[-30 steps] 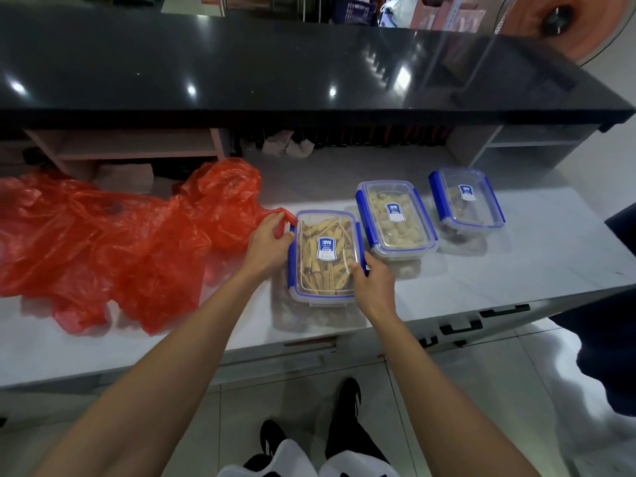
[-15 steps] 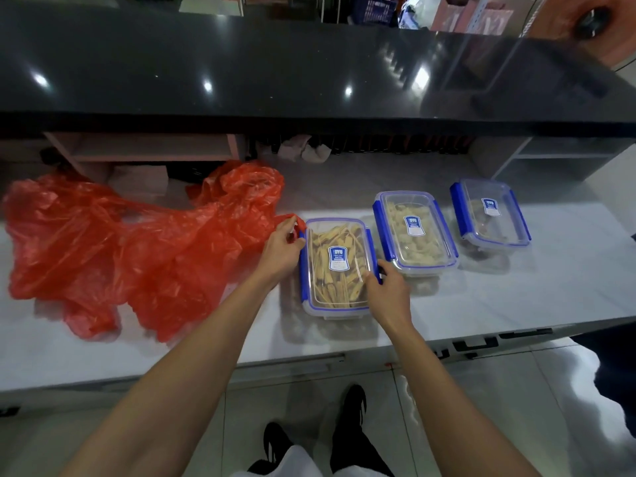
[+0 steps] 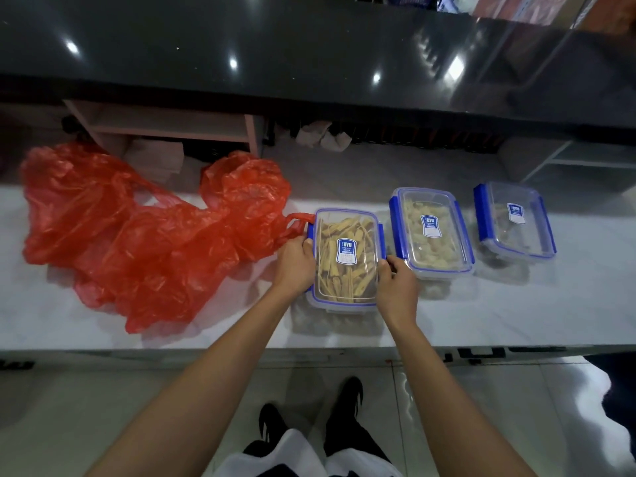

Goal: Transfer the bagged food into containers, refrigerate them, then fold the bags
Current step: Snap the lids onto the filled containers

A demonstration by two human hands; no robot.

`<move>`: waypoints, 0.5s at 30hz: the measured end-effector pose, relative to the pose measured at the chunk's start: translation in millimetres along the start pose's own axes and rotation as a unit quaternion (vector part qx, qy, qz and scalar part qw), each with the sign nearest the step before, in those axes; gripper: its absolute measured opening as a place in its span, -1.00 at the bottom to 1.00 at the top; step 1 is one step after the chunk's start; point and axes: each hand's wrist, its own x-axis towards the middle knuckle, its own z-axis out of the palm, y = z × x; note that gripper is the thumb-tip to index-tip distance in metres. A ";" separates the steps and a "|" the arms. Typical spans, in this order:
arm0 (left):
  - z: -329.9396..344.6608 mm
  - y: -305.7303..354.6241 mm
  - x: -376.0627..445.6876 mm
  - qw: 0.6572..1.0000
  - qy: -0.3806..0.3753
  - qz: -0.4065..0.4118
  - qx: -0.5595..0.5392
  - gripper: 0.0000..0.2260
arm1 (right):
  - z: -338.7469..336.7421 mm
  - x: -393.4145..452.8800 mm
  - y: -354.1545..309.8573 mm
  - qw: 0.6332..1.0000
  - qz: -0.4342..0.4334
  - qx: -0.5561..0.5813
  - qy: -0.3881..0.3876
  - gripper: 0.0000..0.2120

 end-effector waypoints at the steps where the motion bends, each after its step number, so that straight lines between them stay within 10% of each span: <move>1: 0.9 1.4 -0.5 1.000 0.002 0.004 0.015 -0.73 | 0.6 -0.4 -0.5 1.000 -0.007 -0.014 -0.001 -0.78; 8: -4.2 -13.7 3.2 0.997 -0.050 -0.062 -0.003 -0.76 | 0.3 2.3 -0.2 0.998 -0.027 -0.047 -0.010 -0.74; 15: -15.0 6.6 16.7 0.997 0.066 0.039 0.005 -0.75 | 0.1 2.7 0.8 0.999 -0.020 -0.040 -0.009 -0.73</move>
